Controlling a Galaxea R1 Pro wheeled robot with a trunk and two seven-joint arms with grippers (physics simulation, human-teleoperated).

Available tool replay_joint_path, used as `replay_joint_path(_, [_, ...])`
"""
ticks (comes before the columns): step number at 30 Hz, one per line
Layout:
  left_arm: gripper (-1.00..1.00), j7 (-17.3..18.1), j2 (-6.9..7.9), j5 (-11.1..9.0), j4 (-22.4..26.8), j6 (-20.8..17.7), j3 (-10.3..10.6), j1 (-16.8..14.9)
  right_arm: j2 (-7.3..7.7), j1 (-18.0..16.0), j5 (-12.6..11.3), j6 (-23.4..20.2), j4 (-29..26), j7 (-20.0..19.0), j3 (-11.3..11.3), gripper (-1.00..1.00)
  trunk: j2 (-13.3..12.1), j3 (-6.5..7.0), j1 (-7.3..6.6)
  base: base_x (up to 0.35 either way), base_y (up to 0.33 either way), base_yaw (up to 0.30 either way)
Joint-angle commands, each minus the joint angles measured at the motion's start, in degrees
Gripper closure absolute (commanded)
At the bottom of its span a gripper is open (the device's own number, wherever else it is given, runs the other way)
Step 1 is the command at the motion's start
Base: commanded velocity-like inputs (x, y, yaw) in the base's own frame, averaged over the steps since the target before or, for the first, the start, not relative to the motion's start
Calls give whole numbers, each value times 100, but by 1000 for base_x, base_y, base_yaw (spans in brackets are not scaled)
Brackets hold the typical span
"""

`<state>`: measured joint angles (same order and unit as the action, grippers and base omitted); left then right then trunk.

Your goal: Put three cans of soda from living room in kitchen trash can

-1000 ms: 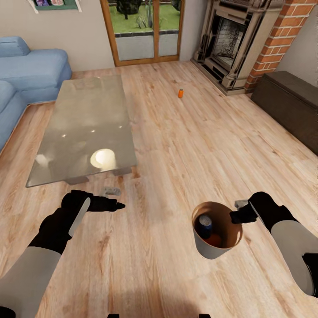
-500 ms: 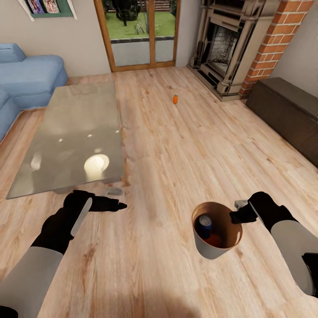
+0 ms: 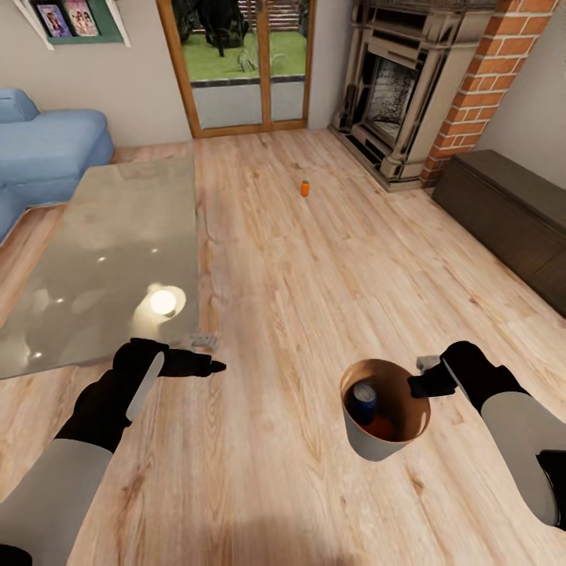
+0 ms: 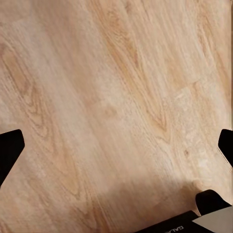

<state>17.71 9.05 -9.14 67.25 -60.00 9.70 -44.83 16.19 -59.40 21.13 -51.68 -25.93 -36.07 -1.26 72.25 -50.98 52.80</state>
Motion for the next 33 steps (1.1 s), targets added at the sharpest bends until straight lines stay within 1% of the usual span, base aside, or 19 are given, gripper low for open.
replay_joint_path(1, [-100,0,0,0,3,0,2,0,-3,-1,-98,-39,1,-23,8,100,0,10,0,281,-196,0])
replay_joint_path(33, [-100,-2,-26,0,5,0,6,0,-18,-1,-100,-35,1,-32,3,100,0,305,0,281,-195,0])
